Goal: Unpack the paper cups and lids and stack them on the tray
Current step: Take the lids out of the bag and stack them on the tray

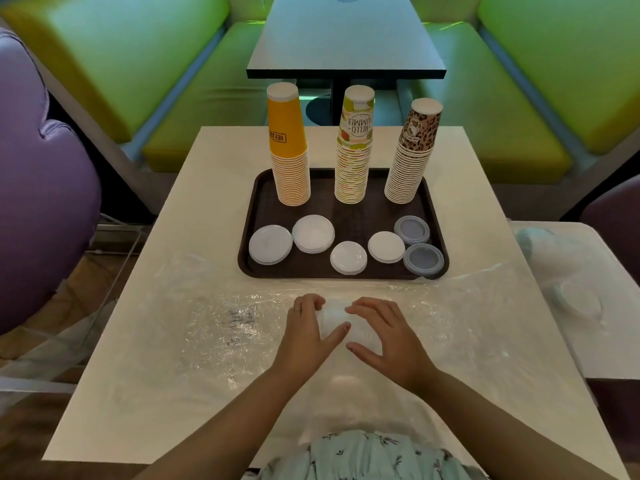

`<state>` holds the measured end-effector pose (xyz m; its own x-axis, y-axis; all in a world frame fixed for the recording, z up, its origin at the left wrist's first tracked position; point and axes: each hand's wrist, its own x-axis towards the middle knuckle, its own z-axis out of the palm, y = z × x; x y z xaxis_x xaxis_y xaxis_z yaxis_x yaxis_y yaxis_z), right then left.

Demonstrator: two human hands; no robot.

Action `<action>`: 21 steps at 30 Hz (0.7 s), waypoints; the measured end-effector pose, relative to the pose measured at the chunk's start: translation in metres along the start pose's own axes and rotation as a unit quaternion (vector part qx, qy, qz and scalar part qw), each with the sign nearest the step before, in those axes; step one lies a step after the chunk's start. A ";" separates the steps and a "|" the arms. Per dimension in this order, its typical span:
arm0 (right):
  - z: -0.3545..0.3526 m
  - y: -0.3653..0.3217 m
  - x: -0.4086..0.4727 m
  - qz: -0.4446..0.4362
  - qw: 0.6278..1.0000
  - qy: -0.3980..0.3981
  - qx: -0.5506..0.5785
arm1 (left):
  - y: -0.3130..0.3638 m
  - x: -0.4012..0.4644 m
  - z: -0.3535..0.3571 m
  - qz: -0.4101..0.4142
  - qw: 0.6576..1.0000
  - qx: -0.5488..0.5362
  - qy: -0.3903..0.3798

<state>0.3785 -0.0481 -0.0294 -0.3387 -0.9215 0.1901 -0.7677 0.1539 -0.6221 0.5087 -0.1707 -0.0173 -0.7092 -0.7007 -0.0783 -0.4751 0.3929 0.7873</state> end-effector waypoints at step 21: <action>0.007 0.009 0.003 0.091 0.989 -0.102 0.058 | 0.005 0.007 -0.021 0.006 1.000 0.025 -0.004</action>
<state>0.3745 -0.0518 -0.0399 -0.3394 -0.9370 -0.0827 -0.6326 0.2925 -0.7171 0.5121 -0.1862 -0.0012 -0.7186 -0.6915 -0.0738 -0.4923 0.4308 0.7564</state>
